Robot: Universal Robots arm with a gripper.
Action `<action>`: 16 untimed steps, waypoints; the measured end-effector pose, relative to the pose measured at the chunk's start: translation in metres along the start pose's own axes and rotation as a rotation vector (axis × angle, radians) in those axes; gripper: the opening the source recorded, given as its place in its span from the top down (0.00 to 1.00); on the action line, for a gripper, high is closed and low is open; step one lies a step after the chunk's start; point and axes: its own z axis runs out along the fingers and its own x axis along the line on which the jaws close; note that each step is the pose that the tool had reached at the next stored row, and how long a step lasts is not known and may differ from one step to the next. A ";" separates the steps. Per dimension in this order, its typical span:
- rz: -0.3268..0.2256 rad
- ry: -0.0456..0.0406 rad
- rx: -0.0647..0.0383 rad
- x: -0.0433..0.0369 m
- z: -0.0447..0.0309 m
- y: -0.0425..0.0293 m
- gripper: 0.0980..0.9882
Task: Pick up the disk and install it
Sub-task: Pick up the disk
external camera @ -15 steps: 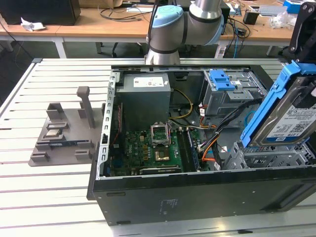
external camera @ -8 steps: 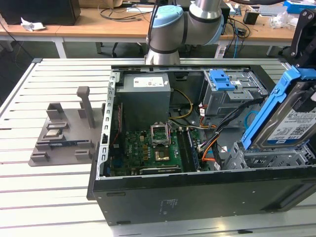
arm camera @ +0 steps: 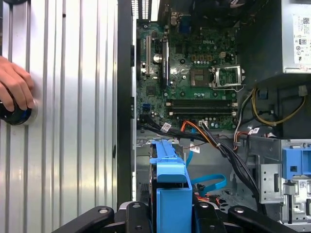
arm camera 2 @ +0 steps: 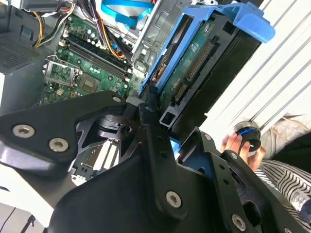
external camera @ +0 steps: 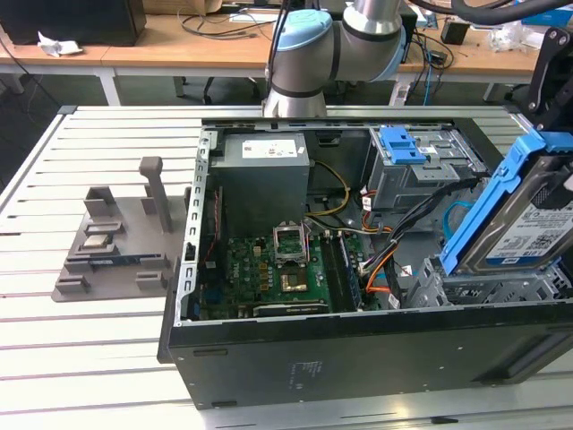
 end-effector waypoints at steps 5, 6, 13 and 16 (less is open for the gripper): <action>0.000 -0.0001 0.000 0.0001 0.0033 -0.0022 0.70; 0.000 0.0000 0.000 0.0001 0.0042 -0.0027 0.70; 0.000 0.0000 0.000 0.0002 0.0073 -0.0044 0.70; 0.000 0.0000 0.000 0.0003 0.0093 -0.0053 0.70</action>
